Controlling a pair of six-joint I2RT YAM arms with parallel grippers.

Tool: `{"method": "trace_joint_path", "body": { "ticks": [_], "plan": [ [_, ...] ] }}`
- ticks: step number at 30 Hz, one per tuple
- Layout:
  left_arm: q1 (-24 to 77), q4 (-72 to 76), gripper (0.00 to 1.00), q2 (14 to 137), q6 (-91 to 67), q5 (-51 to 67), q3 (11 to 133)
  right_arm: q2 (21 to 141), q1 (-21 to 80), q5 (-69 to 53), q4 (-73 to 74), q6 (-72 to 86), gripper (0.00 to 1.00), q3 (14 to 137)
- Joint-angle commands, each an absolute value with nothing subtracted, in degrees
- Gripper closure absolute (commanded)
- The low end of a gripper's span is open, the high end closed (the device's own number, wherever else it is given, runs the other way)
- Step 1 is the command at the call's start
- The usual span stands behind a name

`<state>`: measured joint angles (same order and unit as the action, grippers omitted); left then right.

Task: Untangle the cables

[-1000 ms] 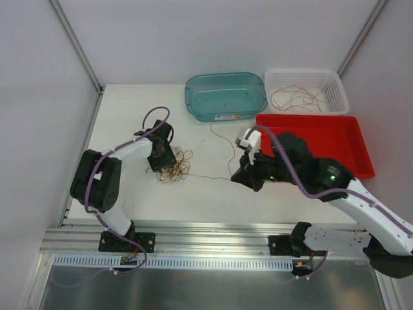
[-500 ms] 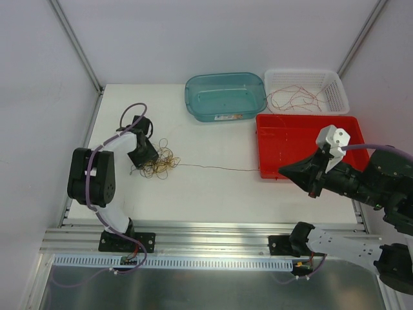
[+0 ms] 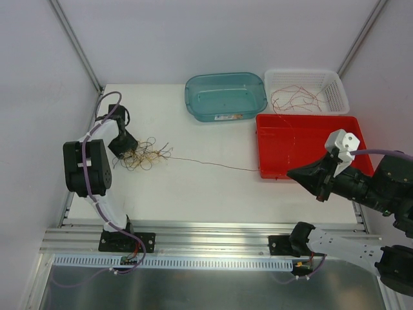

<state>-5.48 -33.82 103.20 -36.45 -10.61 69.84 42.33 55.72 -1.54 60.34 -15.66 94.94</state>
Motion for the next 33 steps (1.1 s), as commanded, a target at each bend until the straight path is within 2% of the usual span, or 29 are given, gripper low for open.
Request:
{"method": "trace_joint_path", "body": {
  "ticks": [1, 6, 10, 15, 18, 21, 22, 23, 25, 26, 29, 33],
  "plan": [
    [-8.78, -35.95, 0.48, 104.15, -33.93, -14.76, 72.68, 41.31, 55.63, 1.58, 60.82, -14.94, 0.99, 96.24],
    [-9.49, -36.04, 0.48, 101.70, -32.78, -12.67, 70.94, 42.80, 55.55, 1.50, 60.47, -14.42, 0.99, 93.79],
    [-9.14, -35.95, 0.41, 95.82, -32.61, -7.58, 67.51, 45.52, 55.63, -3.06, 54.33, -11.35, 0.99, 81.35],
    [-5.98, -35.95, 0.16, 82.73, -30.68, -4.14, 61.18, 51.67, 54.85, -8.96, 41.26, -2.47, 0.99, 65.77],
    [-2.73, -36.04, 0.07, 75.53, -28.40, -1.59, 57.67, 56.22, 53.71, -8.62, 37.02, 2.35, 0.99, 58.11],
    [1.22, -35.95, 0.05, 69.62, -26.64, -0.27, 53.97, 62.11, 52.21, -6.16, 38.48, 4.91, 0.95, 55.55],
    [2.36, -36.03, 0.05, 68.30, -26.37, -0.18, 52.92, 63.36, 51.95, -5.11, 39.28, 5.36, 0.93, 55.37],
    [3.24, -36.04, 0.05, 66.03, -26.11, -0.09, 51.00, 64.67, 51.68, -3.10, 40.07, 5.80, 0.77, 55.46],
    [4.92, -36.04, 0.05, 64.43, -26.19, 2.19, 49.05, 66.70, 51.50, -1.41, 42.45, 5.72, 0.55, 56.51],
    [5.27, -35.95, 0.06, 63.38, -26.37, 2.81, 47.39, 67.06, 51.42, -1.41, 42.80, 5.36, 0.50, 57.04],
    [6.15, -35.95, 0.10, 62.93, -27.51, 2.38, 45.36, 67.59, 51.59, -3.68, 42.10, 2.99, 0.39, 59.67],
    [6.24, -35.51, 0.16, 64.77, -29.52, 1.41, 46.40, 69.52, 52.03, -8.60, 36.23, 0.18, 0.37, 62.66]
  ]
}}
